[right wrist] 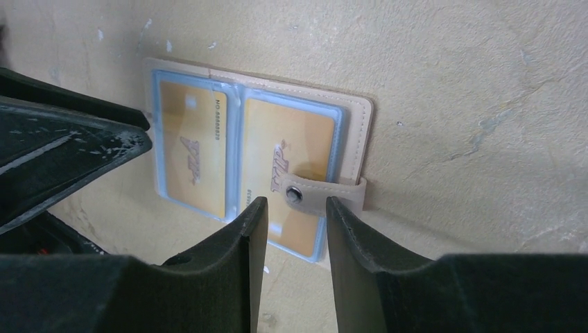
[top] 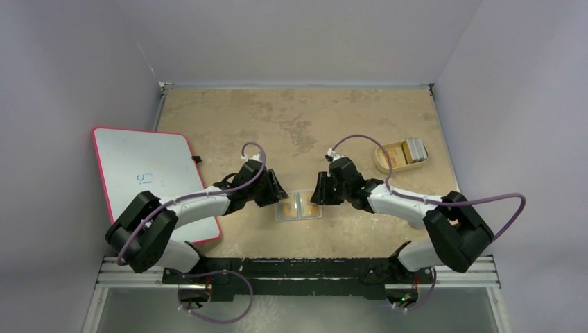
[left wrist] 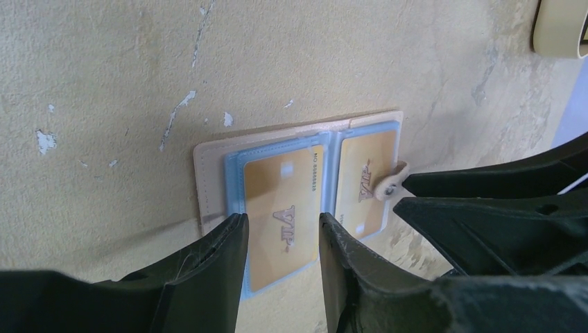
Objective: Put the credit cards into the card holder
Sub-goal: Turn over the card slot in the card holder.
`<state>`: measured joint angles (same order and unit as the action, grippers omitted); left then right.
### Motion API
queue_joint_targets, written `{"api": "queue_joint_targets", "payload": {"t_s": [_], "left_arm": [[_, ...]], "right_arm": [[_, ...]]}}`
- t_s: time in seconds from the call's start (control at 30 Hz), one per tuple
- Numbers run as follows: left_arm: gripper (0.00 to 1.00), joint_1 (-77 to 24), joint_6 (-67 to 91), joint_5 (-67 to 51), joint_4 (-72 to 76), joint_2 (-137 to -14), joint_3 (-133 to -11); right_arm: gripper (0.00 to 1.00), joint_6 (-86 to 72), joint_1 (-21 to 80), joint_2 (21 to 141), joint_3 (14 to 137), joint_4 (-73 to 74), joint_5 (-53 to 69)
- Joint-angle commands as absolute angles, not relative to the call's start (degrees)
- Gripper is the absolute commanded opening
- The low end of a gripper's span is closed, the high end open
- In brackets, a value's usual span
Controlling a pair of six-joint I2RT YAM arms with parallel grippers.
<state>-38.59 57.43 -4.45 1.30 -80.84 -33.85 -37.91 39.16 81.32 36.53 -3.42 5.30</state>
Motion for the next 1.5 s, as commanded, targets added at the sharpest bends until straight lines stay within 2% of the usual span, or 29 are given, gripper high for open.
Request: {"api": "queue_joint_targets", "payload": {"t_s": [0.0, 0.17, 0.53, 1.47], "left_arm": [[0.41, -38.1, 56.8, -3.5, 4.1, -79.6, -33.9], [0.42, -38.1, 56.6, -3.4, 6.7, -81.4, -33.3], [0.42, -38.1, 56.6, -2.6, 5.8, -82.5, -33.5], [0.43, -38.1, 58.6, -1.1, 6.0, -84.3, -33.1]], "right_arm": [[0.4, -37.0, 39.8, 77.1, 40.2, -1.1, 2.0], [0.45, -36.3, 39.8, 78.3, 40.9, 0.8, -1.5], [0.56, -35.3, 39.8, 79.6, 38.0, -1.0, 0.0], [0.48, -35.7, 39.8, 83.5, 33.9, -7.7, 0.5]]}}
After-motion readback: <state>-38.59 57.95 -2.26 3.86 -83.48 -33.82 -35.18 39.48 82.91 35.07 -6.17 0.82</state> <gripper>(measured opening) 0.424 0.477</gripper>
